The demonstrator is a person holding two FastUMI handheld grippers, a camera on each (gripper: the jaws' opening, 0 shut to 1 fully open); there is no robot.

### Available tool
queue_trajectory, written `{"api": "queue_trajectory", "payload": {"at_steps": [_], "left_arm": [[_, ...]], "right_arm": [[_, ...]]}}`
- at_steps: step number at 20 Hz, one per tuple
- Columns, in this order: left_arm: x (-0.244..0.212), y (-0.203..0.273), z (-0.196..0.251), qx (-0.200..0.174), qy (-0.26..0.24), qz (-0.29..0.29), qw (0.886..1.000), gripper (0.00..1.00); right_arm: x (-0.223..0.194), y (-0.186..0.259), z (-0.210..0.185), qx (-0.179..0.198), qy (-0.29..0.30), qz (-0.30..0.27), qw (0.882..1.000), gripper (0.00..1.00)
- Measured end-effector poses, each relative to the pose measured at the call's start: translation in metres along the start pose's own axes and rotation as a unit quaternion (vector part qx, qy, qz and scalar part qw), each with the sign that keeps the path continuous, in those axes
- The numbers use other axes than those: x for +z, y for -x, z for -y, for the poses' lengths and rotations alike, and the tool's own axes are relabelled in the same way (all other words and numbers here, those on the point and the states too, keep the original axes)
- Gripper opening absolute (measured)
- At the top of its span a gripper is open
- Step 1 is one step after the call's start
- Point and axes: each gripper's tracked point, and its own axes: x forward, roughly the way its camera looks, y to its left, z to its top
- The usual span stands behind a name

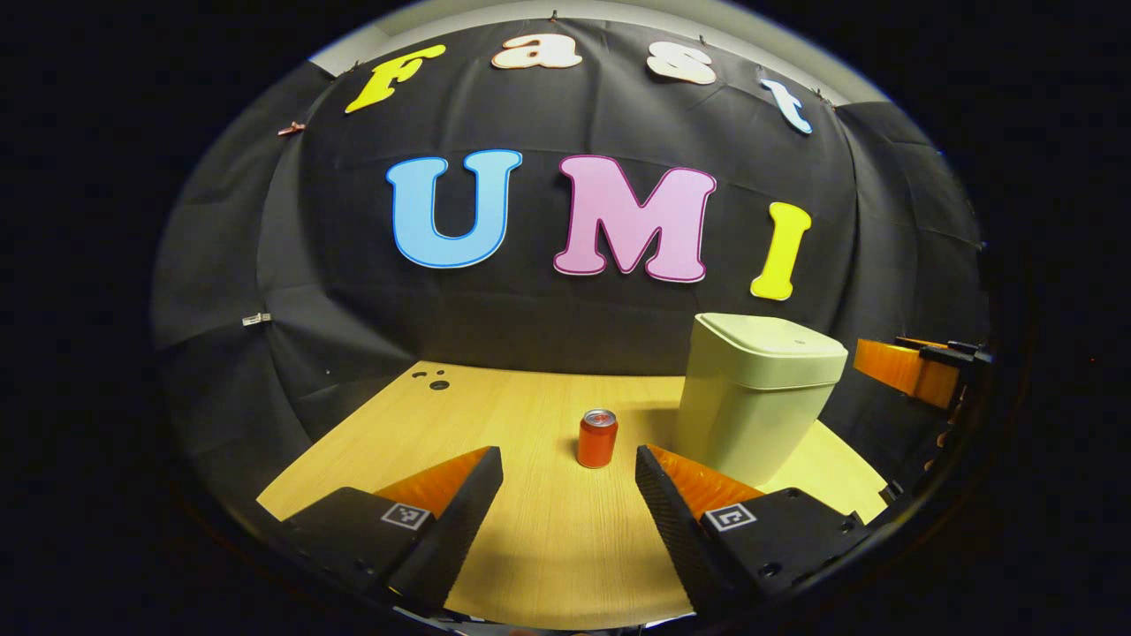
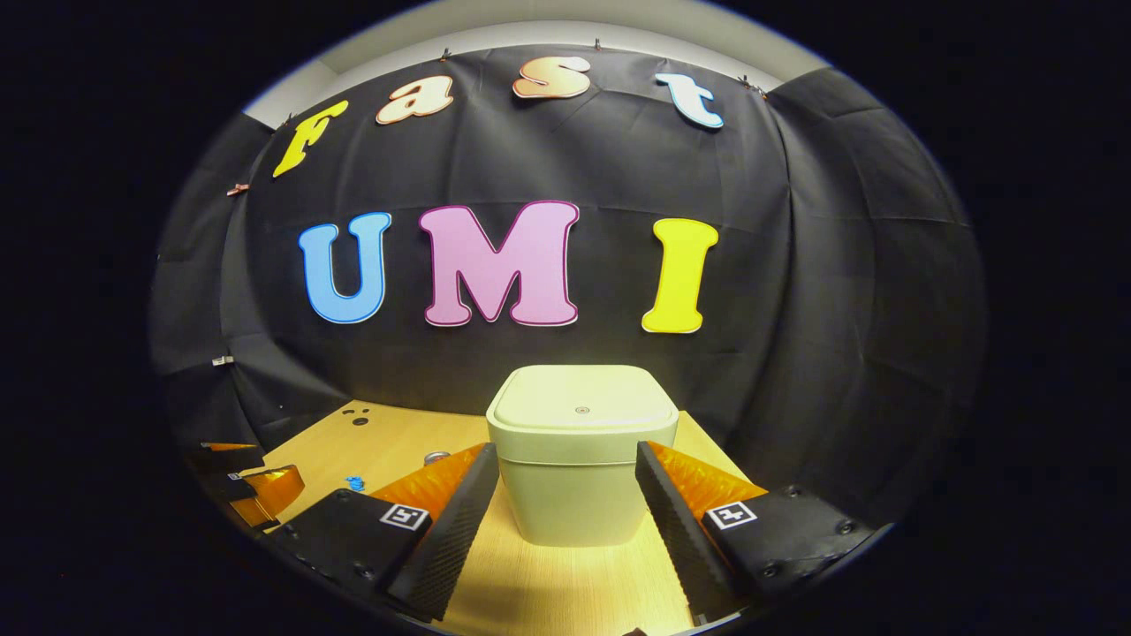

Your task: Press the lid of the desktop garbage bin to open it, pick up the crumpled paper on the desktop and throw it into the bin, then pick up the pop can on the desktop and drop it into the bin, and finally close the garbage bin lid.

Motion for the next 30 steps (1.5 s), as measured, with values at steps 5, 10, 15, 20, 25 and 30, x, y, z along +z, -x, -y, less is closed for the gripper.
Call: {"api": "queue_trajectory", "payload": {"at_steps": [5,10,15,20,25,30], "left_arm": [[-0.009,0.005,-0.007,0.009,0.011,-0.012,1.0,0.97],[-0.014,0.009,-0.014,0.021,0.013,-0.016,1.0,0.97],[-0.018,0.01,-0.015,0.023,0.014,-0.022,0.999,0.97],[-0.022,0.008,-0.019,0.031,0.018,-0.025,0.999,0.97],[-0.024,0.001,-0.026,0.042,0.023,-0.029,0.998,0.97],[-0.023,-0.004,-0.035,0.056,0.026,-0.03,0.998,0.97]], "right_arm": [[0.006,0.004,-0.006,0.008,0.02,0.009,1.0,0.89],[0.017,0.0,-0.014,0.02,0.029,0.018,0.999,0.53],[0.022,-0.007,-0.027,0.047,0.028,0.01,0.998,0.36],[0.024,-0.022,-0.027,0.051,0.026,0.0,0.998,0.08],[0.024,-0.042,-0.026,0.068,0.006,-0.034,0.997,0.05],[0.025,-0.071,-0.022,0.077,0.004,-0.053,0.996,0.05]]}}
